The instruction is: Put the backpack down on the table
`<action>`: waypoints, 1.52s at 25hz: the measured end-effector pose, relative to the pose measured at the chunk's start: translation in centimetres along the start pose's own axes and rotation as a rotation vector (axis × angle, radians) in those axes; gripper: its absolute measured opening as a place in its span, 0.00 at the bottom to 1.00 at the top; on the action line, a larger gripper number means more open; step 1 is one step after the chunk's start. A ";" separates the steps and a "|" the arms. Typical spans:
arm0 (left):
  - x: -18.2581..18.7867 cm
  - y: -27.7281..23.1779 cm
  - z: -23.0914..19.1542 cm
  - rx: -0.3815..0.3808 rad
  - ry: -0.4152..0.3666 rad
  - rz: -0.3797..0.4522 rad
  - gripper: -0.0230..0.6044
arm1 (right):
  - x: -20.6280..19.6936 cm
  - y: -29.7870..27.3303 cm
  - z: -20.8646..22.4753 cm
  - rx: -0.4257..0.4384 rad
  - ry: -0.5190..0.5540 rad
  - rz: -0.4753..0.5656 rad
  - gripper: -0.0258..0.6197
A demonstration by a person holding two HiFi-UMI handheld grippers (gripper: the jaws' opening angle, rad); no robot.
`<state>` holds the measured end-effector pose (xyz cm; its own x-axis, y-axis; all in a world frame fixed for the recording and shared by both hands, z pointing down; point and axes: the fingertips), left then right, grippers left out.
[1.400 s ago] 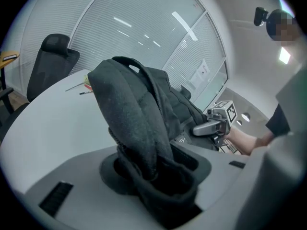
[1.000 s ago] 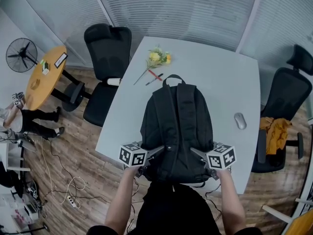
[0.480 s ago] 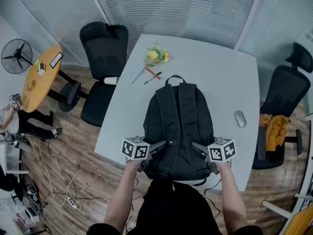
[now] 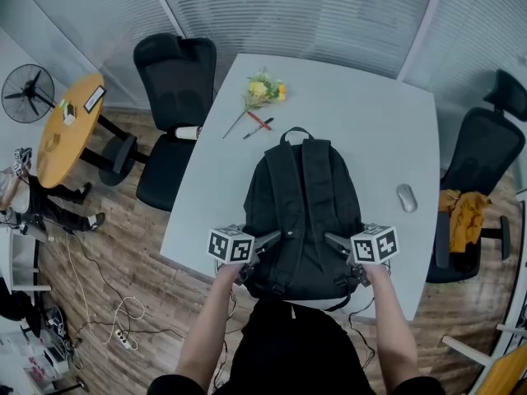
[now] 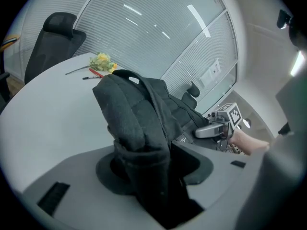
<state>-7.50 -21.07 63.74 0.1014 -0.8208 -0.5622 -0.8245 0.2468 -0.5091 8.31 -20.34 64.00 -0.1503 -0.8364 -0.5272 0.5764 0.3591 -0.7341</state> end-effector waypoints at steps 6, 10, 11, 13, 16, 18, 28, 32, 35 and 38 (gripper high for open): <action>0.1 -0.1 -0.9 0.022 0.020 0.005 0.39 | 0.2 -0.6 0.8 -0.024 -0.007 -0.014 0.48; 0.3 -0.2 -1.3 0.024 0.033 0.003 0.40 | 0.6 -0.8 1.2 -0.034 -0.010 -0.019 0.52; 0.2 -0.2 -1.4 0.023 0.037 0.001 0.40 | 0.7 -0.8 1.3 -0.035 -0.011 -0.021 0.53; 0.1 -0.2 -1.5 0.026 0.043 0.000 0.41 | 0.7 -0.9 1.4 -0.037 -0.016 -0.026 0.54; 0.2 -0.3 -1.9 0.029 0.057 -0.004 0.43 | 0.9 -1.2 1.7 -0.041 -0.023 -0.032 0.56; 0.1 -0.4 -2.1 0.030 0.067 -0.006 0.45 | 1.0 -1.3 1.9 -0.043 -0.028 -0.037 0.58; -0.2 -0.3 -3.0 0.049 0.090 -0.008 0.52 | 0.9 -1.7 2.6 -0.052 -0.053 -0.050 0.64; -0.2 -0.1 -3.3 0.067 0.087 -0.018 0.57 | 1.0 -1.8 2.9 -0.058 -0.064 -0.053 0.66; -0.1 -0.1 -3.4 0.074 0.083 -0.020 0.59 | 1.0 -1.7 3.0 -0.058 -0.071 -0.054 0.67; -0.1 0.0 -3.4 0.086 0.072 -0.022 0.60 | 1.1 -1.7 3.1 -0.060 -0.072 -0.052 0.68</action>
<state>-9.38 -22.80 66.04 0.0763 -0.8608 -0.5032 -0.7716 0.2686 -0.5766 9.69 -23.14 65.99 -0.1191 -0.8813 -0.4573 0.5203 0.3369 -0.7847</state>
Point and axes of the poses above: the fingertips, and each gripper's own axes: y backward along the fingers, z to its right, x out of its top, and after that the axes turned 9 degrees about -x, right-handed
